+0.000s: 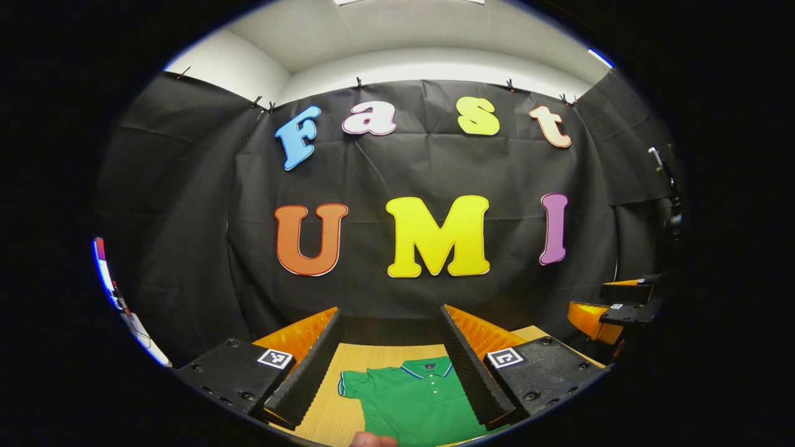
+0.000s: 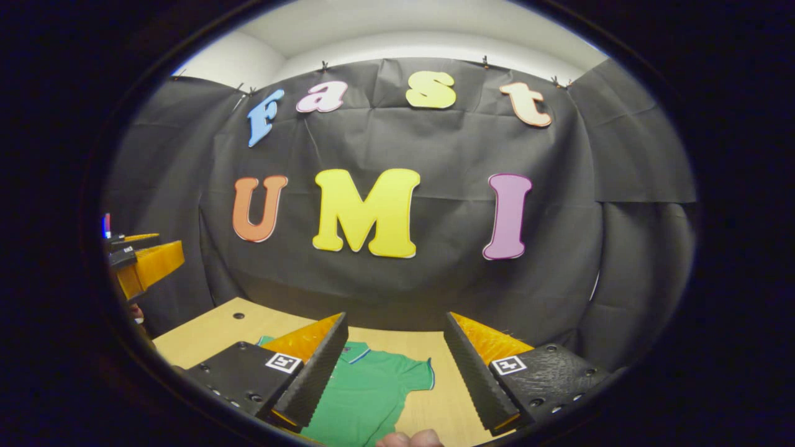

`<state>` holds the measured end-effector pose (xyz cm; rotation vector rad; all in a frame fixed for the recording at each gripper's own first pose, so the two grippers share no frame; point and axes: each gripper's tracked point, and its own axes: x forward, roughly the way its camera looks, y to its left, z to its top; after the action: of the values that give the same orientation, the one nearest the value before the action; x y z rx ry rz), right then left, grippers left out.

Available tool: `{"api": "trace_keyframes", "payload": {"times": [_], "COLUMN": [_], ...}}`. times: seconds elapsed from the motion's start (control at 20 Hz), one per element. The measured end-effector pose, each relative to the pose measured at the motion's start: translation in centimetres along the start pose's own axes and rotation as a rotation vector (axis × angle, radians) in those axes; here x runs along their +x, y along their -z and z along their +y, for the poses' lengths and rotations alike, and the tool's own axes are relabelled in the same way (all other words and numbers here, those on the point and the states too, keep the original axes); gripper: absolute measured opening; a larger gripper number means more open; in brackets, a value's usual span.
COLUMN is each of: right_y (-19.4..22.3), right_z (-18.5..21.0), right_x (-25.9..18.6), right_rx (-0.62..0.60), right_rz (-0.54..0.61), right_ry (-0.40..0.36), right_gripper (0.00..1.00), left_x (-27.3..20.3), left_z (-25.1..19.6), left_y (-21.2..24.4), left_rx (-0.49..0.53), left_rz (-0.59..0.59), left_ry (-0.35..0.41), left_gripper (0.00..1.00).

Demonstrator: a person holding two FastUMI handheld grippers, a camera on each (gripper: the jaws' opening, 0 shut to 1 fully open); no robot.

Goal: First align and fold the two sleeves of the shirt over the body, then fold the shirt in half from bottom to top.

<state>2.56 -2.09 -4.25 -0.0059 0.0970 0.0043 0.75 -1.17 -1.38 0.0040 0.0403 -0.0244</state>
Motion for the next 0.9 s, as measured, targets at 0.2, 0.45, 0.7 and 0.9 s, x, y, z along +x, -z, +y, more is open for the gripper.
{"api": "trace_keyframes", "payload": {"times": [0.2, 0.45, 0.7, 0.9], "right_y": [3.5, 9.0, 13.6, 18.4], "right_z": [-1.4, -3.1, -6.6, -8.6], "right_x": [3.4, 8.9, 15.7, 21.0], "right_rx": [-0.004, -0.038, 0.013, 0.031], "right_rz": [0.077, 0.217, 0.295, 0.369], "right_ry": [-0.012, -0.070, -0.029, -0.019], "right_gripper": [0.97, 0.95, 0.97, 0.97], "left_x": [1.4, 3.8, 6.1, 7.7], "left_z": [-0.3, -1.2, -2.4, -2.5], "left_y": [0.5, 1.2, 2.9, 3.1], "left_rx": [0.011, 0.019, 0.016, 0.047], "left_rz": [0.010, 0.013, 0.059, 0.061], "left_ry": [-0.013, -0.025, -0.047, -0.073], "left_gripper": [0.97, 0.98, 0.98, 0.98]}}
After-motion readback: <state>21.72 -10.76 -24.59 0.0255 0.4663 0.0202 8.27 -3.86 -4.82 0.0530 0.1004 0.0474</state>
